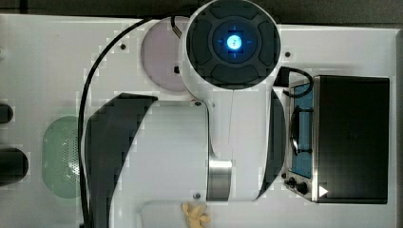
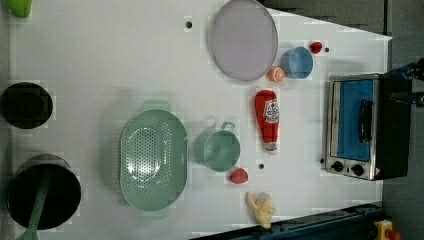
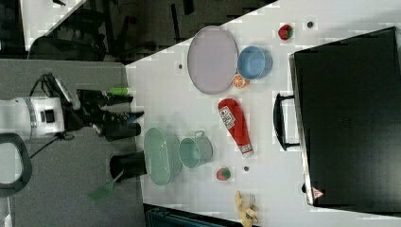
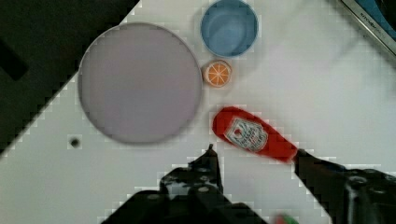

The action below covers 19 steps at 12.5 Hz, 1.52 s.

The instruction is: Pick Ketchup from the table and place it in strainer.

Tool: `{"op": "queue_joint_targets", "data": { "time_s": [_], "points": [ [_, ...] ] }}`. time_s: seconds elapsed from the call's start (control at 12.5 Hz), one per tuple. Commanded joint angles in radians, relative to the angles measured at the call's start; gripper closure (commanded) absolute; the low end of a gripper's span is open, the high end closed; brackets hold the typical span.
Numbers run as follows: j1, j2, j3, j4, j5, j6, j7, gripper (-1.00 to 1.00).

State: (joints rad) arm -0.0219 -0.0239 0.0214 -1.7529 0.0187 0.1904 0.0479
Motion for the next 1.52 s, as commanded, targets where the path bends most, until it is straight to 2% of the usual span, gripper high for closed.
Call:
{"op": "queue_joint_targets", "data": {
  "time_s": [0.08, 0.24, 0.56, 1.12, 1.36, 1.52],
  "points": [
    [-0.106, -0.235, 0.037, -0.165, 0.008, -0.17, 0.002, -0.59],
    [-0.104, -0.226, 0.04, -0.178, 0.008, -0.162, -0.006, -0.99],
    [-0.101, -0.17, 0.061, -0.236, 0.008, -0.083, -0.109, -1.0],
    [-0.1, -0.012, 0.076, -0.384, 0.008, 0.231, -0.783, -1.0],
    [-0.094, 0.067, 0.077, -0.451, 0.007, 0.409, -0.974, -1.0],
    [-0.083, 0.12, 0.078, -0.491, 0.007, 0.517, -1.015, -1.0]
  ]
}}
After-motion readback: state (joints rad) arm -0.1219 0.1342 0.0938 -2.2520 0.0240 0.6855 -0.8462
